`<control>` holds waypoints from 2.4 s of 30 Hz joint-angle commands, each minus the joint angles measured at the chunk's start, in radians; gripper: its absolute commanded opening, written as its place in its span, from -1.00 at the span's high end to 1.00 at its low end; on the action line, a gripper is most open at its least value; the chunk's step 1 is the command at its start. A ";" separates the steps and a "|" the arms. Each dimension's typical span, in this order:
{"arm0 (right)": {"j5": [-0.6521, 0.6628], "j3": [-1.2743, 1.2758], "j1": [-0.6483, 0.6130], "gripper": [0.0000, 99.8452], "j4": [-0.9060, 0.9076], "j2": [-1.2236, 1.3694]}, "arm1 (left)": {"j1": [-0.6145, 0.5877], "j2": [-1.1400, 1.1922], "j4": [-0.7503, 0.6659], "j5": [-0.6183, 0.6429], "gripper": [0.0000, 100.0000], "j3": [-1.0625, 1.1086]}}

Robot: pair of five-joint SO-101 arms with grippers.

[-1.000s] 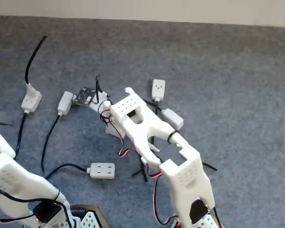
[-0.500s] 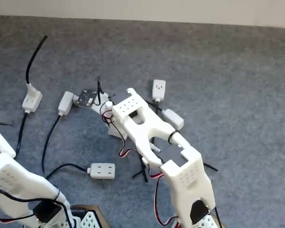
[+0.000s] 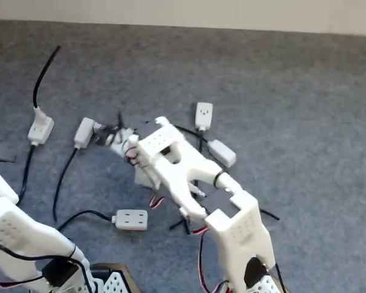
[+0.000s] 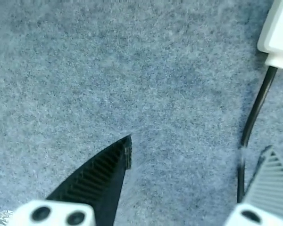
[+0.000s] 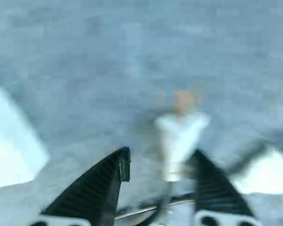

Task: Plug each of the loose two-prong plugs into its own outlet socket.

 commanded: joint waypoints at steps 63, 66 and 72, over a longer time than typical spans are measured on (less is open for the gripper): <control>-0.298 0.865 -0.205 0.99 -0.467 -1.129 | 0.343 -0.518 0.038 -0.006 0.20 0.278; -0.334 0.871 -0.209 0.99 -0.469 -1.153 | 0.367 -0.694 -0.126 -0.006 0.20 0.507; -0.436 0.909 -0.203 0.99 -0.549 -1.155 | 0.432 -1.038 -0.308 0.011 0.20 0.855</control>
